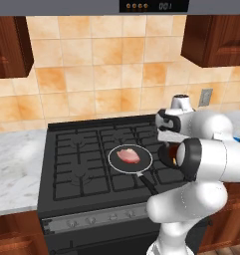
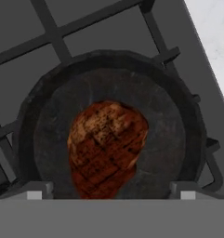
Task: Place one of the steaks on the plate and the other in the bowl. Then place the bowl in the fridge.
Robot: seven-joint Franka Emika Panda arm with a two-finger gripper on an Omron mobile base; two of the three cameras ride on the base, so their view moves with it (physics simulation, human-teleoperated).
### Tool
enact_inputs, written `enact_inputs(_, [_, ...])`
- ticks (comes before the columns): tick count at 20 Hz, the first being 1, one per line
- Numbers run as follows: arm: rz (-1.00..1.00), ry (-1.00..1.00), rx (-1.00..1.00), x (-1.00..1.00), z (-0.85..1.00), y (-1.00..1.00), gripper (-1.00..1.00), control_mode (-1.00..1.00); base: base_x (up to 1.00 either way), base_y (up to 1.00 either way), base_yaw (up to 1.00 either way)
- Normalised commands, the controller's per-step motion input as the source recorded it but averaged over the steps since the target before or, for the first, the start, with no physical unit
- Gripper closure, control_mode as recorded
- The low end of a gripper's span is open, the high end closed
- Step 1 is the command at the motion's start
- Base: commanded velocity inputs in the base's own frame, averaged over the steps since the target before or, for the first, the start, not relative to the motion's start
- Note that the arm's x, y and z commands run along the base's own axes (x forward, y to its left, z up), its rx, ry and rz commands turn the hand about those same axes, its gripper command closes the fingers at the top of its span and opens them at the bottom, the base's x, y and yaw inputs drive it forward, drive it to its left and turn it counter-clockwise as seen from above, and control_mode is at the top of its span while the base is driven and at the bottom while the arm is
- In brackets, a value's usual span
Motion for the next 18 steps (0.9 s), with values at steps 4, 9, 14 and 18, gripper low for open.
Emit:
enact_inputs(4, [0.02, 0.0, 0.0, -0.34, -0.14, 0.09, -1.0, -1.0, 0.0, 0.0, 0.0])
enact_inputs(9, [0.0, 0.0, 0.02, 0.02, -0.18, 0.0, -1.0, -1.0, 0.0, 0.0, 0.0])
enact_inputs(14, [0.0, 0.01, 0.0, 0.0, -0.39, 0.0, -1.0, -1.0, 0.0, 0.0, 0.0])
enact_inputs(18, [0.0, 0.0, 0.0, 0.02, -0.27, 0.0, -1.0, -1.0, 0.0, 0.0, 0.0])
